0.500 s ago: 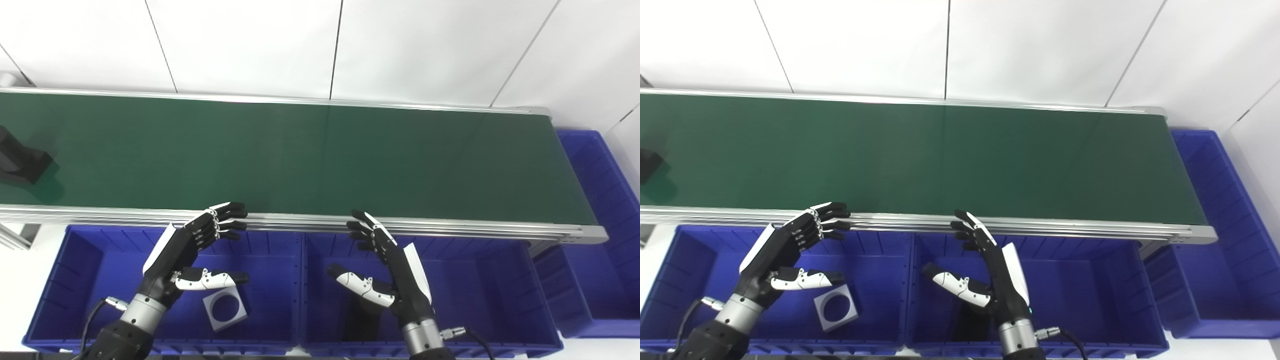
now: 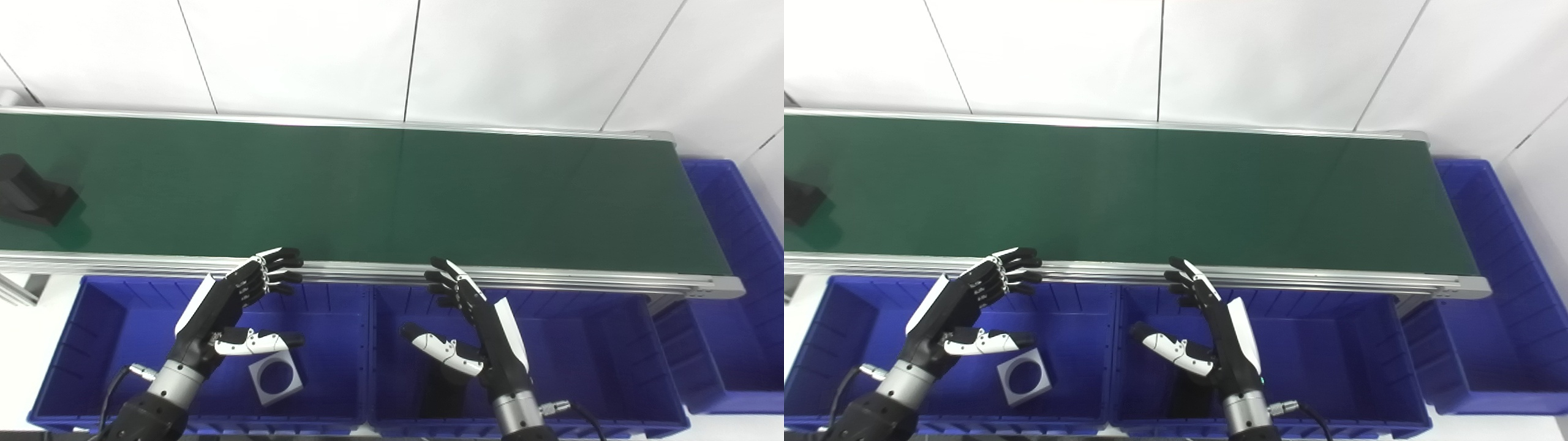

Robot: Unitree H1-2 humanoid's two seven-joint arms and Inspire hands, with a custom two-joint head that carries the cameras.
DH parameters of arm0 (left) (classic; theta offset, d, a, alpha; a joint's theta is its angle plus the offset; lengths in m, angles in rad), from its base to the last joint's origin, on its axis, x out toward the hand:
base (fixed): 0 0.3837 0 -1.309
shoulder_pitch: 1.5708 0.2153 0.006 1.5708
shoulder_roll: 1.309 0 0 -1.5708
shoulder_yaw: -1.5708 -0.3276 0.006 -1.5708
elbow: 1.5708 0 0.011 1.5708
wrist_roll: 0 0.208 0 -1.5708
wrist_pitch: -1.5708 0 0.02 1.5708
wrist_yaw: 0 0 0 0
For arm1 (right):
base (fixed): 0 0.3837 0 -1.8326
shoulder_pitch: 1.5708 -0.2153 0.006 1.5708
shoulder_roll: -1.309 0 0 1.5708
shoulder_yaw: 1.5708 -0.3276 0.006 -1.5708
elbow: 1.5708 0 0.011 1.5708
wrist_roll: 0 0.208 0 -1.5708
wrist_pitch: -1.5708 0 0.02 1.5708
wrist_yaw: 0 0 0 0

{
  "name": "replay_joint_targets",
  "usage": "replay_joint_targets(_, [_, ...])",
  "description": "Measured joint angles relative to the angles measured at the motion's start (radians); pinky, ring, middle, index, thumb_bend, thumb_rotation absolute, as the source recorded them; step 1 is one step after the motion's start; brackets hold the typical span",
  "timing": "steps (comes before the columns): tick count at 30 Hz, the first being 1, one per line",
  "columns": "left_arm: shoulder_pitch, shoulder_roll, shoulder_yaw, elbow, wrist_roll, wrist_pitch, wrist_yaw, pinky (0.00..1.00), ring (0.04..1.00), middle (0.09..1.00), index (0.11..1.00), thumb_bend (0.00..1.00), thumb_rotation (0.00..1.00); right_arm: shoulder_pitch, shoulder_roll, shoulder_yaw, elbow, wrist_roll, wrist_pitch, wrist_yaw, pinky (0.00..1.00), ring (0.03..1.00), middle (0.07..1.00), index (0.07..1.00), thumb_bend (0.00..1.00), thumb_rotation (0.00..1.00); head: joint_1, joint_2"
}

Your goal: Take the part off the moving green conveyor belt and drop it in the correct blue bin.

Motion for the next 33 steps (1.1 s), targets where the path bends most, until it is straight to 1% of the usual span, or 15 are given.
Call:
replay_joint_targets(4, [0.0,0.0,0.0,0.0,0.001,0.0,0.0,0.67,0.729,0.796,0.805,0.86,0.16,0.0,0.0,0.0,0.0,0.0,0.0,0.0,0.74,0.782,0.815,0.869,0.66,0.43,0.0,0.0])
replay_joint_targets(11, [0.0,0.0,0.0,0.0,0.0,0.0,0.0,0.66,0.717,0.787,0.805,0.86,0.15,0.0,0.0,0.0,0.0,0.0,0.001,0.0,0.74,0.783,0.815,0.869,0.66,0.43,0.0,0.0])
replay_joint_targets(22, [0.0,0.0,-0.001,0.0,0.006,0.0,0.001,0.66,0.723,0.793,0.805,0.86,0.16,0.0,0.0,0.0,0.0,0.001,0.001,0.0,0.74,0.786,0.816,0.871,0.67,0.44,0.006,0.002])
replay_joint_targets(25, [0.0,0.0,-0.001,0.0,0.006,0.0,0.001,0.66,0.725,0.795,0.805,0.86,0.17,0.0,0.0,0.0,0.0,0.001,0.001,0.0,0.74,0.785,0.815,0.87,0.66,0.44,0.011,0.002])
replay_joint_targets(29, [0.0,0.0,-0.001,0.0,0.0,0.001,0.001,0.67,0.731,0.796,0.805,0.86,0.16,0.001,0.0,0.0,-0.001,0.001,0.001,0.0,0.75,0.789,0.821,0.874,0.66,0.44,0.009,0.002])
replay_joint_targets(30, [0.0,0.0,-0.001,0.0,-0.001,0.001,0.001,0.67,0.731,0.795,0.804,0.86,0.16,0.001,0.0,0.0,-0.001,0.003,0.001,0.001,0.75,0.791,0.822,0.875,0.66,0.44,0.023,0.0])
replay_joint_targets(32, [0.0,0.0,-0.002,0.0,0.0,0.001,0.001,0.66,0.727,0.79,0.802,0.86,0.16,0.002,0.0,0.0,-0.001,0.005,0.001,0.001,0.74,0.787,0.818,0.871,0.66,0.43,0.076,-0.008])
replay_joint_targets(33, [0.001,-0.001,-0.004,0.0,0.001,0.001,0.001,0.66,0.727,0.79,0.801,0.86,0.16,0.002,-0.001,0.0,-0.001,0.007,0.001,0.001,0.74,0.786,0.818,0.871,0.66,0.43,0.077,-0.008])
